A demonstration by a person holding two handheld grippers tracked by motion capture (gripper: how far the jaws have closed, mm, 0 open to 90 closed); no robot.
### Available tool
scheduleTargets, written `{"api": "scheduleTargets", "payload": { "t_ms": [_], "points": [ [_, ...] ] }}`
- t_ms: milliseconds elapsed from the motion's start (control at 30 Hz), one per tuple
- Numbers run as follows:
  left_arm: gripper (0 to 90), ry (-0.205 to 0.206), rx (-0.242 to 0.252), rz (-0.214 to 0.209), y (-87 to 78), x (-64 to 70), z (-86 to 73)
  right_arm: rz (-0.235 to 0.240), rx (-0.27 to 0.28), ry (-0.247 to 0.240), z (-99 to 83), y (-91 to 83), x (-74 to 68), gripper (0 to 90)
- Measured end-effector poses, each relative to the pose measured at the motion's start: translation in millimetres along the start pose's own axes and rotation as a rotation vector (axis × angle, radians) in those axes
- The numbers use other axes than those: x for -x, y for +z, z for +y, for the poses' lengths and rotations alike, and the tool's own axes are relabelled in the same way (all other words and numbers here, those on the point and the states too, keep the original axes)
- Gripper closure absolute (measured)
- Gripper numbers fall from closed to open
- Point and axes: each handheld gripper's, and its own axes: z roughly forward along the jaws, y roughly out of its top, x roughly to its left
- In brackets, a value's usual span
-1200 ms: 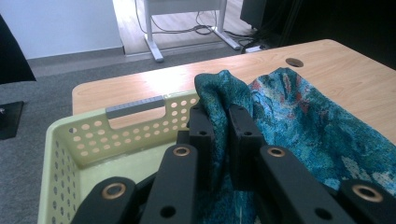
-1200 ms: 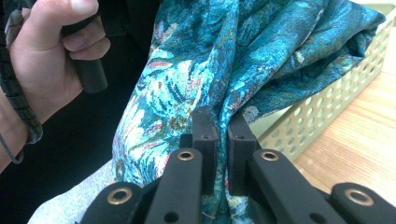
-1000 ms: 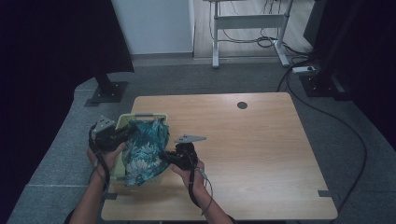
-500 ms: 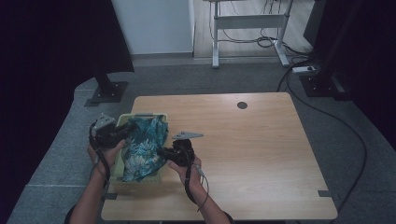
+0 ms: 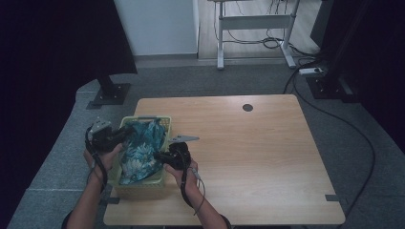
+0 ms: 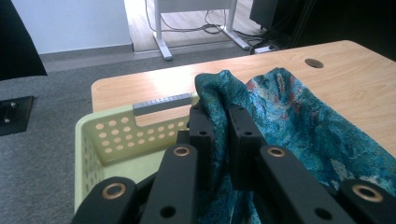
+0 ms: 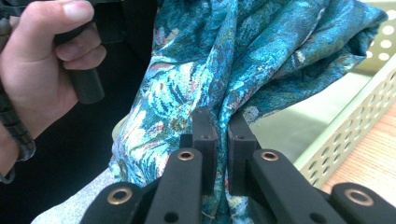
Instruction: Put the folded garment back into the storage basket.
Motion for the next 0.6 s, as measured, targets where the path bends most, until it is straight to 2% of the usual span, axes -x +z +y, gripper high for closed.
{"api": "scheduleTargets", "payload": {
  "t_ms": [333,600],
  "points": [
    [81.9,-0.004,0.006,0.02,-6.1,-9.7,-0.5,0.003,0.001,0.0,2.9,11.3,-4.5,84.0],
    [81.9,-0.008,0.007,0.024,-4.7,-14.1,0.4,0.008,0.008,0.003,2.9,15.6,-4.4,84.0]
  ]
}}
